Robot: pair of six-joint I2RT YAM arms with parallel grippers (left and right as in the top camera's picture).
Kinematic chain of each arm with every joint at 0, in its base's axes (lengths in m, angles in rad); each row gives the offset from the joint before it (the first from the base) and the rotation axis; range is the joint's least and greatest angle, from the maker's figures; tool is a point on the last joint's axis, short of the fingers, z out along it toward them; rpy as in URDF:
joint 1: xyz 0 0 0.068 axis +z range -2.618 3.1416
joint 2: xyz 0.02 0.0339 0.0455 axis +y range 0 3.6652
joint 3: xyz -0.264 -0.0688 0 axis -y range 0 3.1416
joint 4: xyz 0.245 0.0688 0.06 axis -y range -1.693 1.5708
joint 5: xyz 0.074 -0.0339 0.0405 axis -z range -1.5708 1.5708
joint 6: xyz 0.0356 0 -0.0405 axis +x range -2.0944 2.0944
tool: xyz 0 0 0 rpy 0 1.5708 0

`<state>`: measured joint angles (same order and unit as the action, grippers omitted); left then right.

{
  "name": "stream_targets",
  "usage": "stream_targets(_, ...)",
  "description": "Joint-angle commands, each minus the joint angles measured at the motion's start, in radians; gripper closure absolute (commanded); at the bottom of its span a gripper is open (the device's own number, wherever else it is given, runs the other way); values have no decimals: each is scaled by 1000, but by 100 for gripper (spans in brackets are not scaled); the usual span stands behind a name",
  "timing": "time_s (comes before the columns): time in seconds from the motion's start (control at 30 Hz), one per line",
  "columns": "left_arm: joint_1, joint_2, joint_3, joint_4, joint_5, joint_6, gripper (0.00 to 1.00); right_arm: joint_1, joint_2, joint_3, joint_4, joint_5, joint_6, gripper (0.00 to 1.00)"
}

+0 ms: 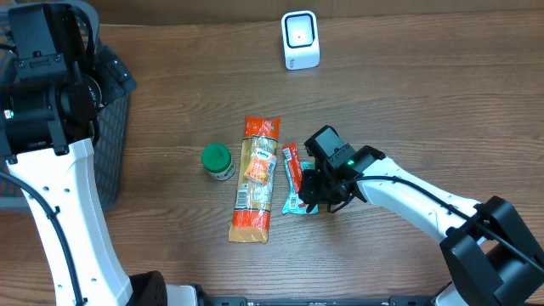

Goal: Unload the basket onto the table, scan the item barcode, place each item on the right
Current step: 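Grasp the red snack bar with the right gripper and lift it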

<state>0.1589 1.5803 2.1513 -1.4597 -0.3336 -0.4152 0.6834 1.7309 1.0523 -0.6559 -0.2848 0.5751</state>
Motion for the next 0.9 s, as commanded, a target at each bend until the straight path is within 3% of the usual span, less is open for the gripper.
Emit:
stream_targets(0.0,5,8,11,-2,-13,9,0,4,0,-7,4,-8,6,71)
stream_targets(0.43,5,8,11,-2,-13,9,0,5,58,-14,24,-22,28,72)
stream_targets(0.53,5,8,11,-2,-13,9,0,5,59,-14,39,-32,28,83)
stream_targets(0.6,5,8,11,-2,-13,9,1,5,59,-11,39,-38,28,96)
stream_targets(0.73,5,8,11,-2,-13,9,0,-8,40,-9,27,-66,17,96)
stream_targets(0.87,4,8,11,-2,-13,9,0,-33,-29,-3,12,-135,-125,96)
